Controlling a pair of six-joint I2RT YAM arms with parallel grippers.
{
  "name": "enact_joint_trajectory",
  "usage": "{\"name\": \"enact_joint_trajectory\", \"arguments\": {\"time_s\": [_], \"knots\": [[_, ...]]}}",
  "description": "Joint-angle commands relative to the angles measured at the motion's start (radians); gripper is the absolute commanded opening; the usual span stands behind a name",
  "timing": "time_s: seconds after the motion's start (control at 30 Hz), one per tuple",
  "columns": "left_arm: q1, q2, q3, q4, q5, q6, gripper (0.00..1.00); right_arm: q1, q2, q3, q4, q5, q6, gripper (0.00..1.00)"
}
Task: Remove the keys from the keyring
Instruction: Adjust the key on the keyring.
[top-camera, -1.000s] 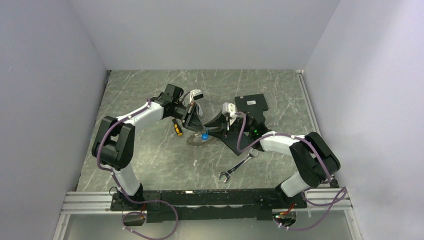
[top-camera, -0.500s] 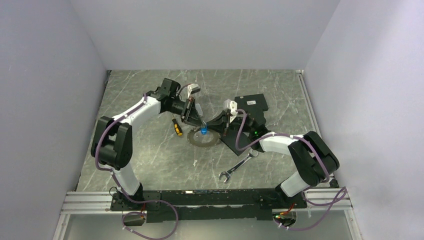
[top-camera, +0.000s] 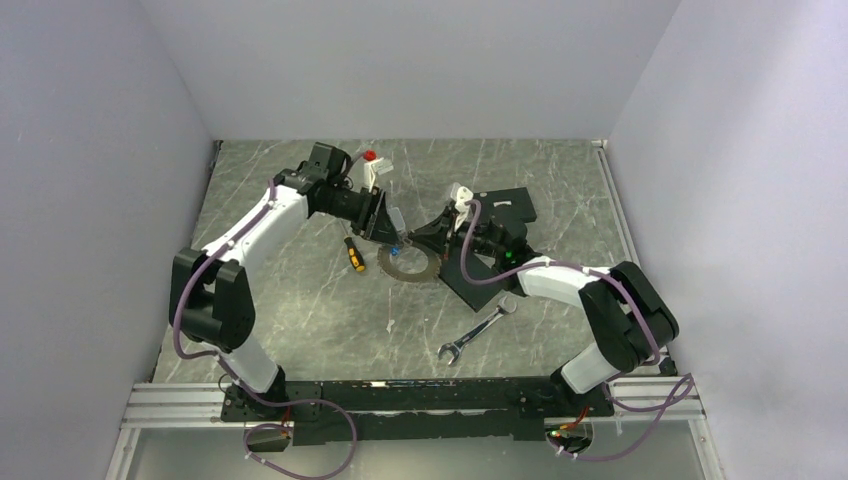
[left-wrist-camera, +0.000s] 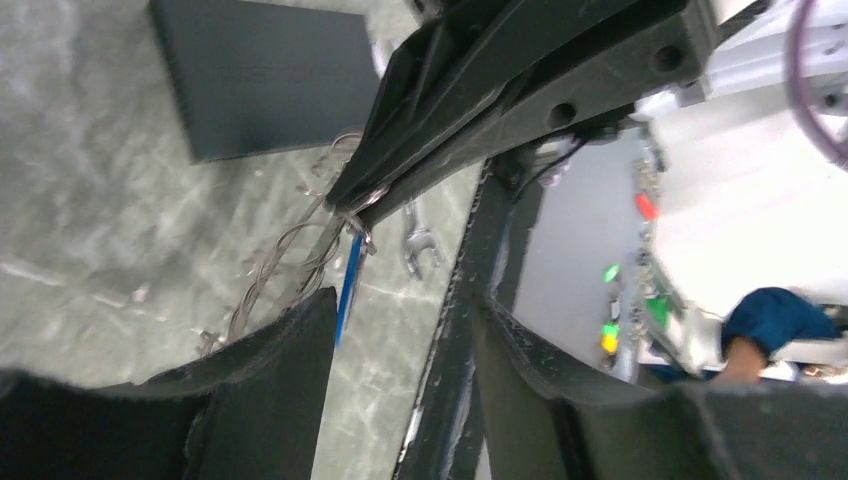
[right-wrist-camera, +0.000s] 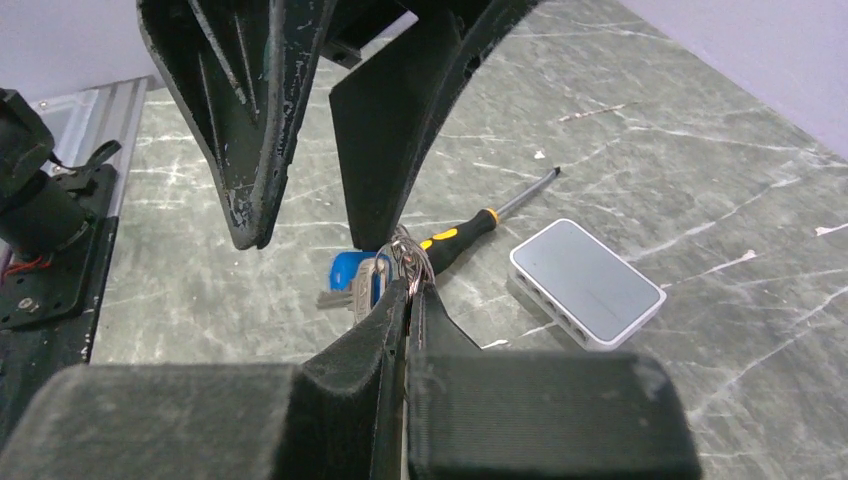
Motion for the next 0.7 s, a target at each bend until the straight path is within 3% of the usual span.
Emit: {"name": "enact_joint_trajectory", "arguments": {"time_s": [0.0, 0.23, 0.5, 0.67], "knots": [[-0.001, -0.082, 0.053, -0.037, -0.179, 0.155, 0.57, -0.001, -0.045, 0.073, -0.066, 0.03, -0.046, 0.0], [-0.002, -0.14, 0.006, -0.019, -0.249, 0.2, 0.55, 0.0, -0.051, 0.088, -0.103, 0.077, 0.011, 0.0], [0.024, -0.142, 0.039, -0.111, -0.445, 0.413, 0.56, -0.008, -0.064, 0.129, -0.187, 0.103, 0.047, 0.0], [0.032, -0.233, -0.018, -0.007, -0.291, 0.27, 0.55, -0.013, -0.065, 0.126, -0.187, 0.069, 0.072, 0.0]]}}
